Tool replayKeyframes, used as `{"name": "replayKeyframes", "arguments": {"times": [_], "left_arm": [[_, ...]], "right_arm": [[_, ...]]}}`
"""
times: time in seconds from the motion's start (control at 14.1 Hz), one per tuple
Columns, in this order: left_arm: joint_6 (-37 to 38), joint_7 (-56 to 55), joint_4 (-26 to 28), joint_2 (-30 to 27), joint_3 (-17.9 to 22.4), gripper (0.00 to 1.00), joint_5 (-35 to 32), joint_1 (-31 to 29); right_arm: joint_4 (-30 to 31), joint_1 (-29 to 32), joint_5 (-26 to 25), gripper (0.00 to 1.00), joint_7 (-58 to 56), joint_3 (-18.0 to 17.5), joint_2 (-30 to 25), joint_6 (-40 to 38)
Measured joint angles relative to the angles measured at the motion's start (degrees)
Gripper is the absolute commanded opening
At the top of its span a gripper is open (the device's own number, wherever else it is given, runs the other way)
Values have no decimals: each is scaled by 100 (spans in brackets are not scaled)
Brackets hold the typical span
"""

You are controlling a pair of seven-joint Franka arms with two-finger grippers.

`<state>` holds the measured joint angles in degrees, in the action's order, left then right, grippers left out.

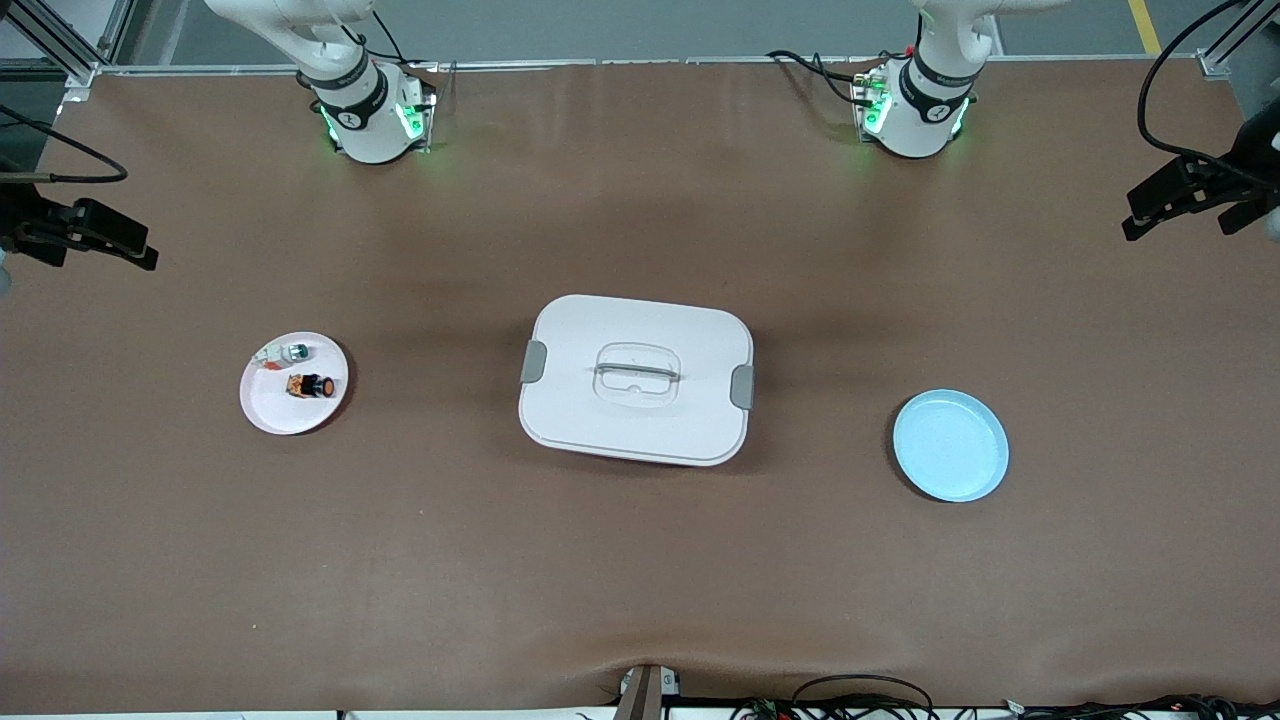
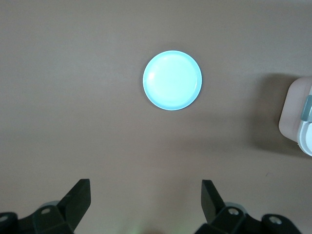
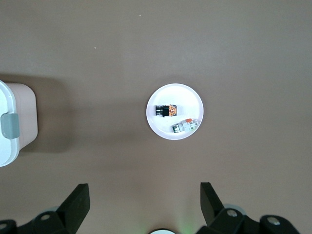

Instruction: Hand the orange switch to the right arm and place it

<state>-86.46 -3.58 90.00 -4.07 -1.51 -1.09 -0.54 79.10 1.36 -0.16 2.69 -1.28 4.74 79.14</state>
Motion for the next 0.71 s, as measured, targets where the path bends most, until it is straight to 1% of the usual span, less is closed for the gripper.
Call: {"name": "replayKeyframes", "arguments": {"times": [0.21, 0.42, 0.71], "left_arm": [[-7, 4, 0, 0, 5, 100, 0, -62], [-7, 6, -5, 0, 5, 100, 0, -86], [-11, 6, -9, 0, 5, 100, 0, -86]], "right_arm": [[138, 0, 0, 100, -17, 1, -74, 135], [485, 0, -1, 100, -31, -5, -343, 332], [659, 0, 0, 100, -58, -12, -599, 328]]}}
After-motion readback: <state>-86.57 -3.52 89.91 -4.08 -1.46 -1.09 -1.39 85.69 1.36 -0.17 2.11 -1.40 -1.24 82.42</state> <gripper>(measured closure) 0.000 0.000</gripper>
